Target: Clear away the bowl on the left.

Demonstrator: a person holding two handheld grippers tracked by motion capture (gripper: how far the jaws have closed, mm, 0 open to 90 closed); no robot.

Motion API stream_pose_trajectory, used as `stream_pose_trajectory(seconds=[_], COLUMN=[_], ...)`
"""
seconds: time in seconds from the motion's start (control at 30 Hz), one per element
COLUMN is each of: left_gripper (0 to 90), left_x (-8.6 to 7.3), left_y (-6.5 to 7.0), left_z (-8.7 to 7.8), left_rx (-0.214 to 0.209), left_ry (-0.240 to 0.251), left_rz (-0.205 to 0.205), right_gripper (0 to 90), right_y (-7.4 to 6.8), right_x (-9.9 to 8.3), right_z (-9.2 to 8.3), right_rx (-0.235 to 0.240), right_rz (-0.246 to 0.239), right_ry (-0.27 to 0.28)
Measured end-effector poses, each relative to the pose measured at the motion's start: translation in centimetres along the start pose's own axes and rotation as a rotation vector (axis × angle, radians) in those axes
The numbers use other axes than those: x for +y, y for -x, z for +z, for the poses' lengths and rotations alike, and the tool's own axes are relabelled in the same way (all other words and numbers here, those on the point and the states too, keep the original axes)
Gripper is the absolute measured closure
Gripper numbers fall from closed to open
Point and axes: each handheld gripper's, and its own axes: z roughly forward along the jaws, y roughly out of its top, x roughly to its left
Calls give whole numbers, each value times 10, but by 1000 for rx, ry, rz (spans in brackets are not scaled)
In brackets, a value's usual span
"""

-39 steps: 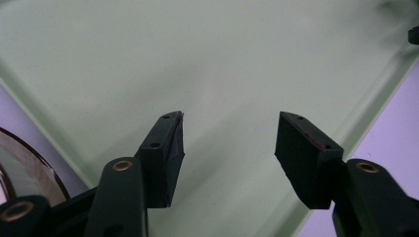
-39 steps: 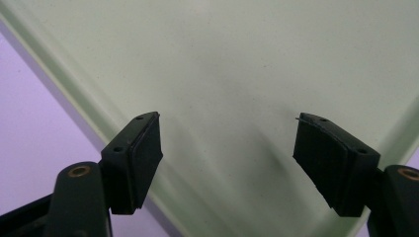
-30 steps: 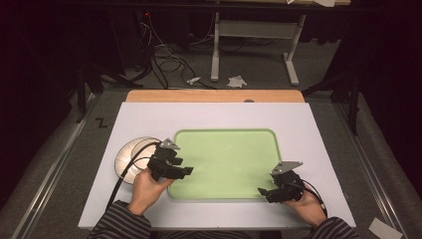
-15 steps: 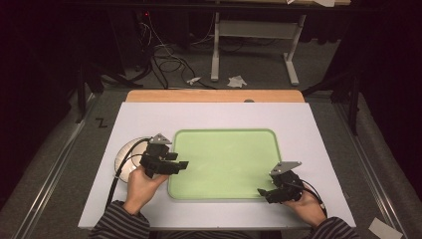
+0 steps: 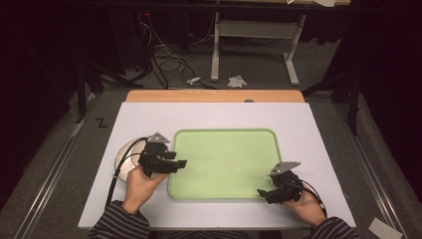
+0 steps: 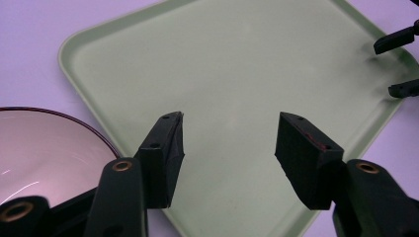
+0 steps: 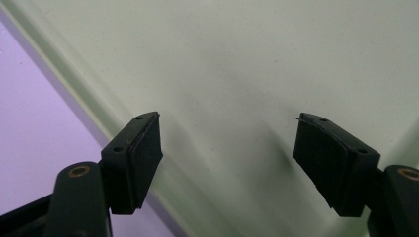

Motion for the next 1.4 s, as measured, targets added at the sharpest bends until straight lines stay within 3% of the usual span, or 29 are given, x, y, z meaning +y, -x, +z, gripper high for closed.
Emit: stream_pose_trajectory(seconds=[0.7,1.13,1.4], left_gripper=[445,445,445], left_x=[1,0,-3], left_y=[-7,-22,-34], left_z=[-5,-20,-24], left_rx=[26,69,118], left_ry=[10,55,46], left_rz=[-15,-66,-83], right_gripper=[289,289,289], right_y=[1,0,1], right_x=[0,0,0], right_z=[1,1,1], right_rx=[8,7,5], right_rz=[1,2,-3], right_ry=[-7,-7,-7])
